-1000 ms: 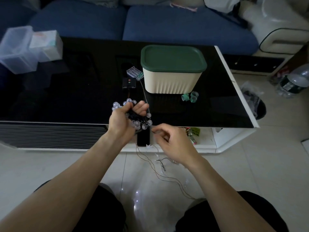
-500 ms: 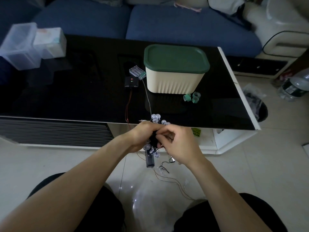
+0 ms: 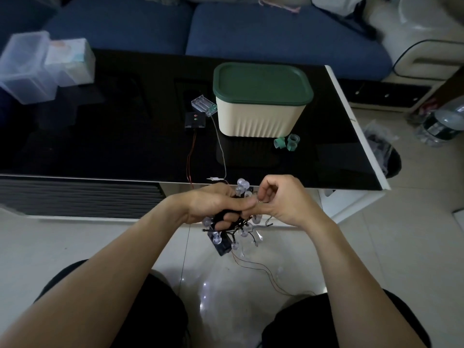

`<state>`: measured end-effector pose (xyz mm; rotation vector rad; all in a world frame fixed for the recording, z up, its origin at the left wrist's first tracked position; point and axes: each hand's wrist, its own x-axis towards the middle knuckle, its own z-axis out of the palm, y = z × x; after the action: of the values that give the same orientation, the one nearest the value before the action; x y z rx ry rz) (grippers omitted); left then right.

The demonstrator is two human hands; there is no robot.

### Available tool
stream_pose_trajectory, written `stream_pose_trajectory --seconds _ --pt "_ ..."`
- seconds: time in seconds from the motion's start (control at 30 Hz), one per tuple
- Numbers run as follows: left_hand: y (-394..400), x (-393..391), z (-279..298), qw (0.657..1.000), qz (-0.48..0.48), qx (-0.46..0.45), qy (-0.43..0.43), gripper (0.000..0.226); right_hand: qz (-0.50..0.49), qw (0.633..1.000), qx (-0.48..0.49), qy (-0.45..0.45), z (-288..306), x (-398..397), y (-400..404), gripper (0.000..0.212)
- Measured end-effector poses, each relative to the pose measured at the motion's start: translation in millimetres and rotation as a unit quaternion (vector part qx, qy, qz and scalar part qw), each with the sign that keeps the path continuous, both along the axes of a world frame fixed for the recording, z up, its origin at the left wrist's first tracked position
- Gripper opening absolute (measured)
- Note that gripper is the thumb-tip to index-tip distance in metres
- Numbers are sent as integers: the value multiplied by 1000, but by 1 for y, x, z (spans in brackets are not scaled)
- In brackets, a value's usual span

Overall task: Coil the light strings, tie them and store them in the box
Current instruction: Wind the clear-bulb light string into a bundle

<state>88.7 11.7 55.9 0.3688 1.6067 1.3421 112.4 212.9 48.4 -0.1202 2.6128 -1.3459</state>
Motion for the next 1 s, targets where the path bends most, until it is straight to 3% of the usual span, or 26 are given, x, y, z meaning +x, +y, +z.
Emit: stream_pose_trajectory --seconds 0.3,0.5,0.63,0.77,0.87,1.0 --pt "-12 -11 -6 994 107 7 15 25 -62 995 47 59 -2 -3 12 33" --pt "-7 -9 -6 985 172 15 -7 29 -81 991 88 56 -8 -3 10 43" --pt "-4 -17 -4 935 337 87 -76 27 -71 992 100 7 -8 -6 12 49" --pt "-9 -24 -8 863 467 135 -139 27 -15 996 86 -32 -12 -3 11 34" --pt "-10 -27 -12 823 525 145 -159 27 -15 998 58 -34 -15 -2 6 31" --pt "-9 -25 -10 802 545 179 -165 30 7 998 55 1 -15 1 -7 30"
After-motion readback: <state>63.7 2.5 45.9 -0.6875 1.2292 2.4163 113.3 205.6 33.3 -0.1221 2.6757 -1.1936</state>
